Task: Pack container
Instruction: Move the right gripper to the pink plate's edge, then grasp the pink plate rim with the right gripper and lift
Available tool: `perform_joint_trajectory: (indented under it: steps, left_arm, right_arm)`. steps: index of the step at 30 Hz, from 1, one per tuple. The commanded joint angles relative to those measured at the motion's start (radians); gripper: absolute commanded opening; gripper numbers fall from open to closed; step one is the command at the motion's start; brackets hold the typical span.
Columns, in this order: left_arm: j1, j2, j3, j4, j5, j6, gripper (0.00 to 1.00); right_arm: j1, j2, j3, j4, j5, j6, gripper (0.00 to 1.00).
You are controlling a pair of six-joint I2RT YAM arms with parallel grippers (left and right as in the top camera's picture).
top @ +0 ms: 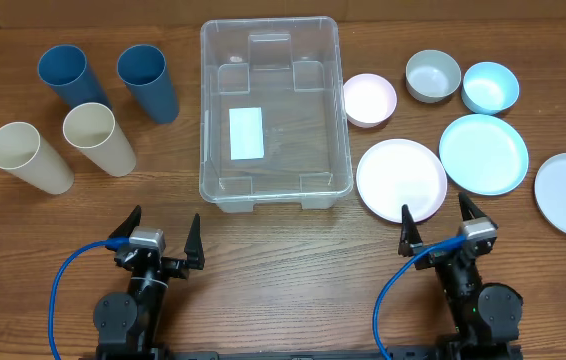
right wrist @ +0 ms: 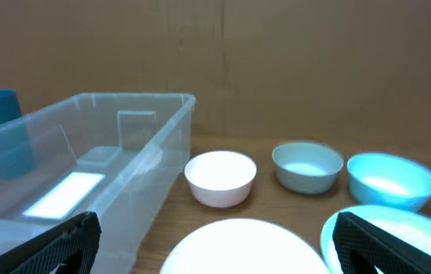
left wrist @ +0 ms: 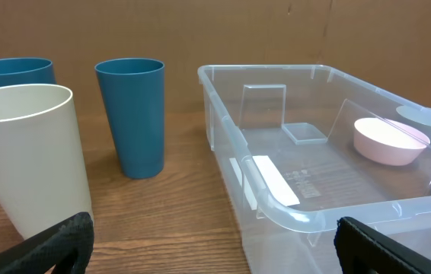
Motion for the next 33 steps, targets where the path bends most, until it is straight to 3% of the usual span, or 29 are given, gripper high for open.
perform_joint_trajectory:
  steps: [1,11,14,18,23,33]
  left_arm:
    - [0.007,-0.008,-0.003,0.001,0.011,0.009,1.0]
    - [0.007,-0.008,-0.003,0.001,0.011,0.009,1.0]
    - [0.007,-0.008,-0.003,0.001,0.011,0.009,1.0]
    - [0.007,-0.008,-0.003,0.001,0.011,0.009,1.0]
    - [0.007,-0.008,-0.003,0.001,0.011,0.009,1.0]
    - [0.007,-0.008,-0.003,0.001,0.011,0.009,1.0]
  right_arm:
    - [-0.013,0.112,0.177,-0.08,0.021,0.158,1.0]
    - [-0.015,0.97,1.048,-0.792,-0.042,0.186,1.0]
    - [-0.015,1.123,1.062,-0.854,-0.085,0.181,1.0]
    - [-0.032,1.387,1.061,-0.908,0.103,0.512,0.99]
    - [-0.033,1.608,1.061,-0.904,0.182,0.754,0.91]
    - [-0.033,1.68,1.024,-0.861,0.202,0.917,0.78]
